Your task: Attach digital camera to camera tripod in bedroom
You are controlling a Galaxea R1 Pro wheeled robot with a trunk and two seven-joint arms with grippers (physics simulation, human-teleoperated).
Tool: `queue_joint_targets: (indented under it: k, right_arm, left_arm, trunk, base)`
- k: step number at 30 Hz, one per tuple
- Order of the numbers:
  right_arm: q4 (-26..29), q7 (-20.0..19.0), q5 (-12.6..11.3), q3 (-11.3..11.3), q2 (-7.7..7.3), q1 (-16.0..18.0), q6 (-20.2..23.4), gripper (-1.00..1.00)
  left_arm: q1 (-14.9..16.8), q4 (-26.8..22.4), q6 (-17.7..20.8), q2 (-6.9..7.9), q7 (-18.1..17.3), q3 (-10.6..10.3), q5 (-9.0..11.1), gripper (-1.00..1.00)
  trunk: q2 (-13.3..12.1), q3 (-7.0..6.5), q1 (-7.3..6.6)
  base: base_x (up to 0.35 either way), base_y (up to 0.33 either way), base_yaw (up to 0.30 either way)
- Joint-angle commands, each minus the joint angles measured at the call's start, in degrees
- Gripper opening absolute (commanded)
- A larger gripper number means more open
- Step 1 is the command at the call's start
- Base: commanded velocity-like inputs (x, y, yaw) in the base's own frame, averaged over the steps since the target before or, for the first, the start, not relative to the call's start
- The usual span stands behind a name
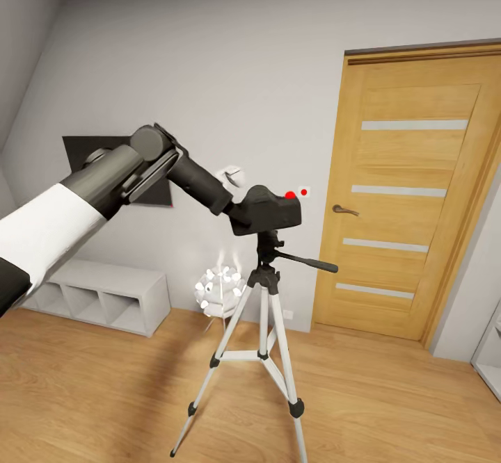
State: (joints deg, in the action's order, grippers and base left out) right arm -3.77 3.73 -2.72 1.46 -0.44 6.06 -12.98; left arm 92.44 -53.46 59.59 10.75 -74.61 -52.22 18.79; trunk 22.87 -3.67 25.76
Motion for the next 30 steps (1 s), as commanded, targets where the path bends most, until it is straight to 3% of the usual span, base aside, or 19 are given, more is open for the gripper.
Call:
queue_joint_targets:
  k: [1, 30]
  right_arm:
    - [-0.27, -0.02, -0.27, 0.12, 0.0, 0.09, -0.47, 1.0]
    - [-0.24, -0.04, -0.27, 0.12, 0.0, 0.1, -0.47, 1.0]
  left_arm:
    - [0.04, -0.26, 0.41, 0.16, -0.28, -0.19, 0.14, -1.0]
    - [0.03, -2.1, 0.41, 0.15, -0.62, 0.3, 0.19, -1.0]
  trunk:
    - [0.05, 0.03, 0.02]
    - [0.05, 0.03, 0.02]
  base:
    - [0.0, 0.0, 0.0]
    - [0.019, 0.0, 0.0]
